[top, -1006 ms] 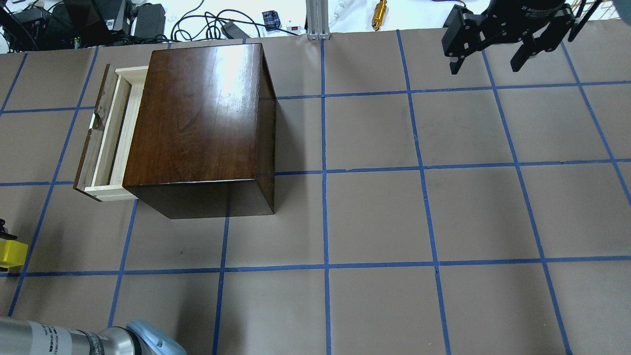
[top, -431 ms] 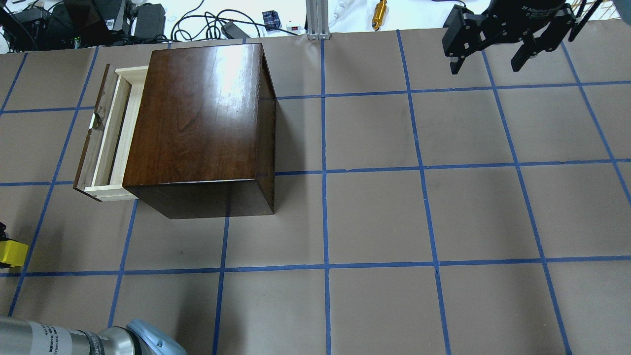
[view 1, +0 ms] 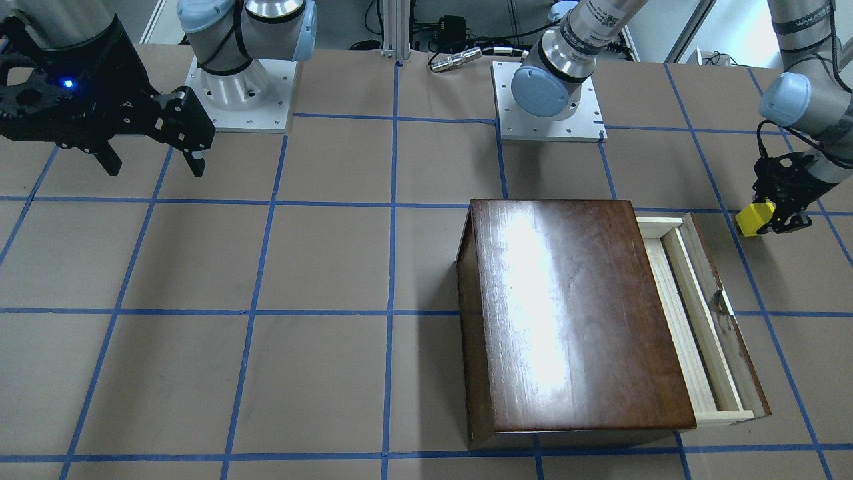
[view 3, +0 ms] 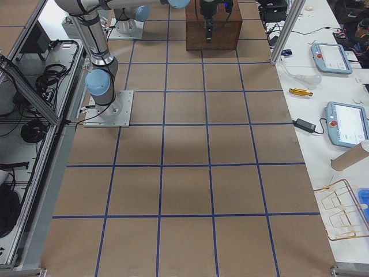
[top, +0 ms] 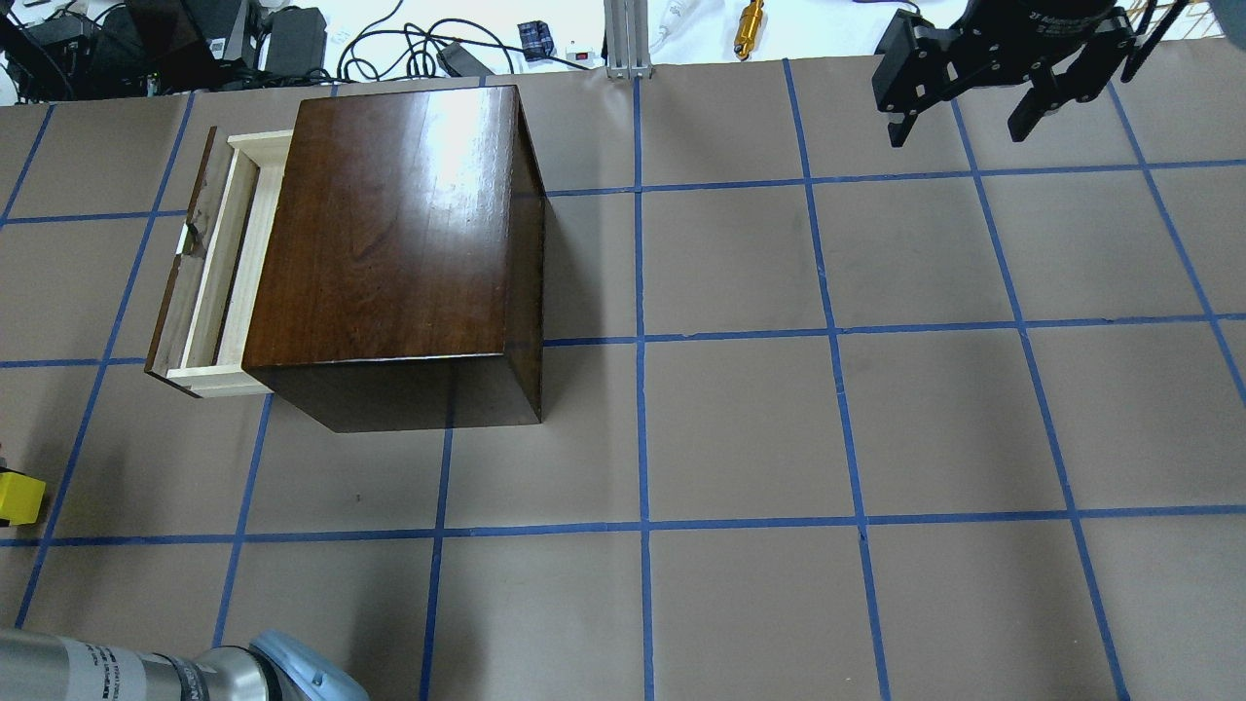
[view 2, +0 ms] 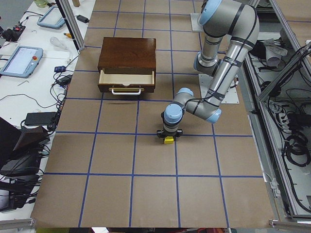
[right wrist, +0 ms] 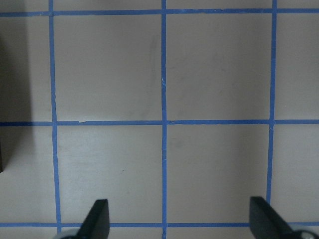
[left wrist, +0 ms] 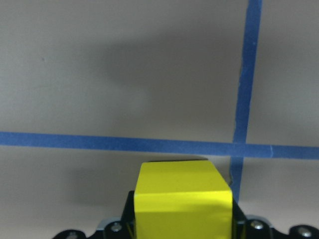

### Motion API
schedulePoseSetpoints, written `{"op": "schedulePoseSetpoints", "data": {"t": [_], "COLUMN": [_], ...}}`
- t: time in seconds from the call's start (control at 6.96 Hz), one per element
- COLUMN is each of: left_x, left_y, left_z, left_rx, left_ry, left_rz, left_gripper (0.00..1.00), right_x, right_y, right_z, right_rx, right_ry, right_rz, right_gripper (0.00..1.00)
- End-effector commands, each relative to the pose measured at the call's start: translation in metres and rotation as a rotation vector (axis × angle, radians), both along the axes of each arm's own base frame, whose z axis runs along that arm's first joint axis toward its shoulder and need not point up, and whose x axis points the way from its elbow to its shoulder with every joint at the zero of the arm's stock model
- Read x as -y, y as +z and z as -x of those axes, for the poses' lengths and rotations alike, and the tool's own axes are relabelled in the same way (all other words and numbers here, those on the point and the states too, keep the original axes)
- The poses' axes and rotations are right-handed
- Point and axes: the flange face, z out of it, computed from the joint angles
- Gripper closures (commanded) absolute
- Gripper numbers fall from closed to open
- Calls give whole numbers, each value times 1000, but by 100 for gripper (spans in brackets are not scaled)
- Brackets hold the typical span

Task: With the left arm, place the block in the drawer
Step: 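Grasp the yellow block with the left gripper and lift it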

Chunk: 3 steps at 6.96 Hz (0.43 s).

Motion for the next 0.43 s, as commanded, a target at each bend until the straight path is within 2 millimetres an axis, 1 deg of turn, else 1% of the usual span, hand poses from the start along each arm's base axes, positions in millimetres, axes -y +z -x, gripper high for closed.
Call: {"op": "schedulePoseSetpoints", "data": {"t": [0.0, 0.14, 0.29], "left_x": [18, 46, 76], "left_y": [61, 116, 174], "left_z": [-1, 12, 36], "left_rx": [-20, -39, -43], "left_ry": [-20, -75, -86], "left_rz": [-8, -17, -23], "left_gripper": [100, 100, 100], "right_x": [0, 0, 0], "right_y": [0, 0, 0], "right_z": [0, 0, 1], "right_rx": [1, 0, 1], "right_ry": [0, 0, -1], "right_rz": [-1, 1, 1], "right_gripper": [0, 0, 0]}}
